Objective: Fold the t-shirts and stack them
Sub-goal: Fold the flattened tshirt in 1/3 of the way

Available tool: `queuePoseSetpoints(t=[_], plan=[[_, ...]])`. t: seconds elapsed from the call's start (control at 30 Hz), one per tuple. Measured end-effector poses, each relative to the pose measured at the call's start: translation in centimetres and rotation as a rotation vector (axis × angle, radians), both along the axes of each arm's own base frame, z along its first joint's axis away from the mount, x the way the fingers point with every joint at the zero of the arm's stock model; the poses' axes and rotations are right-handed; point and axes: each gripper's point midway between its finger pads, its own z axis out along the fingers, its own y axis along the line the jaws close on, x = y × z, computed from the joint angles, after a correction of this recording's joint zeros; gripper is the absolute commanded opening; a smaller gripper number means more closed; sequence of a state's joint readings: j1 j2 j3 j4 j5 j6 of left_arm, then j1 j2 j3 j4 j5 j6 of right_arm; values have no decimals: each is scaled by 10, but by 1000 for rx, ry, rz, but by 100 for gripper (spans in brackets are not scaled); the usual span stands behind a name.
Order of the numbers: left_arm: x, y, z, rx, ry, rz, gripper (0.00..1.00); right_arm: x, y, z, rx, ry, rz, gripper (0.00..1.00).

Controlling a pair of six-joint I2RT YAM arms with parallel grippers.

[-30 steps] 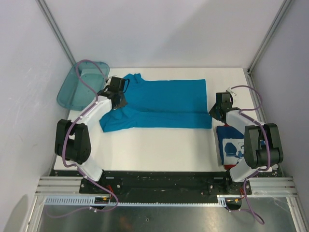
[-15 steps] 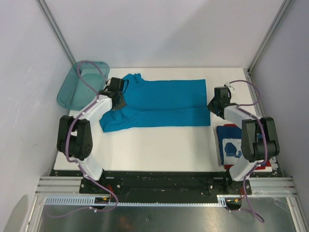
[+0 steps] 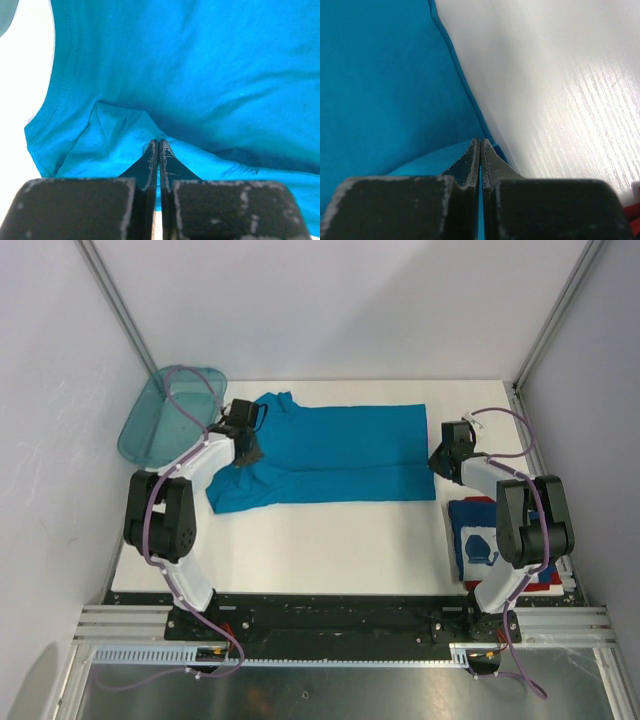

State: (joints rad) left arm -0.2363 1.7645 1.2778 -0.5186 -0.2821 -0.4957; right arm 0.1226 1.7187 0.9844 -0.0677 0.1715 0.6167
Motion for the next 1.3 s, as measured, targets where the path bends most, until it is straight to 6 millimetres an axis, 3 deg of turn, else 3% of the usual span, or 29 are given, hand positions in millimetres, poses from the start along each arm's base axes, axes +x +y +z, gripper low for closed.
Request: queuePoseSetpoints(t=[0.07,0.13,0.27,0.37,0.53,0.63,0.77,0.93,1.17,1.3], plan=[[3,-1,0,-2,-2,-1,0,0,0,0,-1,0,1,1],[7,-2,1,-6,-5,-3,2,1,0,1,-3,-1,3,11],[14,-6,-1,-13,-1,-24,48,6,0,6,-10,-7,10,41],[21,-10,3,-23,-12,-45,63,9,0,12,-18,-7,19,48],[26,-10,13,-45,-50,-40,60,12,3,24,-28,-7,31,48],[10,0,13,-61,-51,-4,58,7,11,27,-24,3,54,46],[-18,17,2,-80,-17,64,60,-5,40,24,-12,34,131,46],[-37,27,-21,-120,46,120,65,-20,81,21,5,57,241,45],[-26,22,-26,-191,24,132,61,-30,126,21,42,45,364,45],[-16,23,-31,-214,25,138,58,-30,162,25,64,15,457,45]])
